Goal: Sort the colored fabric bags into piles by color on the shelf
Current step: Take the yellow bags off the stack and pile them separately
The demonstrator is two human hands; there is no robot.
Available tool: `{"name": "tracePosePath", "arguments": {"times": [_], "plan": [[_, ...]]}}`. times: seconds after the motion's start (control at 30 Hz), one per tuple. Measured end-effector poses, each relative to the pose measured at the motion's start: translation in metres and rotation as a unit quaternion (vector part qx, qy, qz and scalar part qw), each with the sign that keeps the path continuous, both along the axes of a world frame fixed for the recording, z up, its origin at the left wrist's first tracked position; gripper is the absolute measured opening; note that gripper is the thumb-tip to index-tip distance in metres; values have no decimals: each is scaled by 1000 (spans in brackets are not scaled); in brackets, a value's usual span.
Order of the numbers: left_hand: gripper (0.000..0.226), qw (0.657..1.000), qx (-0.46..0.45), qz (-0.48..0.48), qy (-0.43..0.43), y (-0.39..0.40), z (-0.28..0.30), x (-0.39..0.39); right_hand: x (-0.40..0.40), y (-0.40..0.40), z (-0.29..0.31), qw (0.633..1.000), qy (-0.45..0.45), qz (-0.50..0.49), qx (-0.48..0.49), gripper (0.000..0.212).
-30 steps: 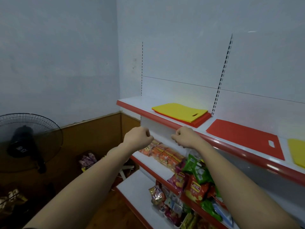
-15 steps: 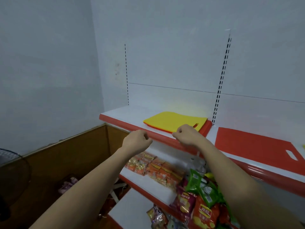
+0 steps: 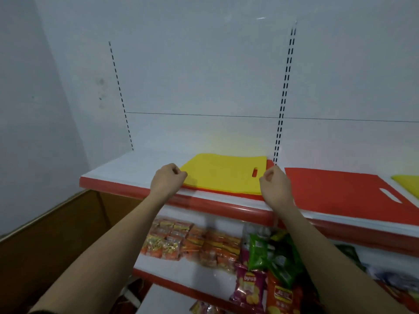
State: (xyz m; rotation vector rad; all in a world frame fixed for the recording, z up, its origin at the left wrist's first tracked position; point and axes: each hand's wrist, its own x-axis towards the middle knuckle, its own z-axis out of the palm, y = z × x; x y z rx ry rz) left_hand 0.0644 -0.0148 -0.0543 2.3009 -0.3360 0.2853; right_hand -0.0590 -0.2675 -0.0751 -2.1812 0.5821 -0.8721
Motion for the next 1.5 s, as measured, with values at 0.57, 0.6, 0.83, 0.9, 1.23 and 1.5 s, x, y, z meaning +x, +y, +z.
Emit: {"name": "tracePosePath", "arguments": {"times": [0.57, 0.6, 0.83, 0.9, 1.23, 1.5], "plan": [[45, 994, 90, -34, -49, -22, -52, 97, 34, 2, -36, 995, -10, -100, 4, 17], [49, 993, 99, -33, -45, -22, -52, 98, 34, 2, -36, 995, -12, -102, -1, 17], [60, 991, 127, -27, -45, -22, -49, 96, 34, 3, -36, 992, -18, -121, -17, 9], [61, 991, 124, -28, -44, -22, -50, 96, 34, 4, -37, 991, -15, -128, -38, 9], [42, 997, 54, -54, -23, -20, -50, 96, 36, 9, -39, 983, 11, -141, -113, 26], [29, 985, 136, -82, -60, -13, -36, 91, 27, 27, -14, 976, 57, -146, -150, 28]]}}
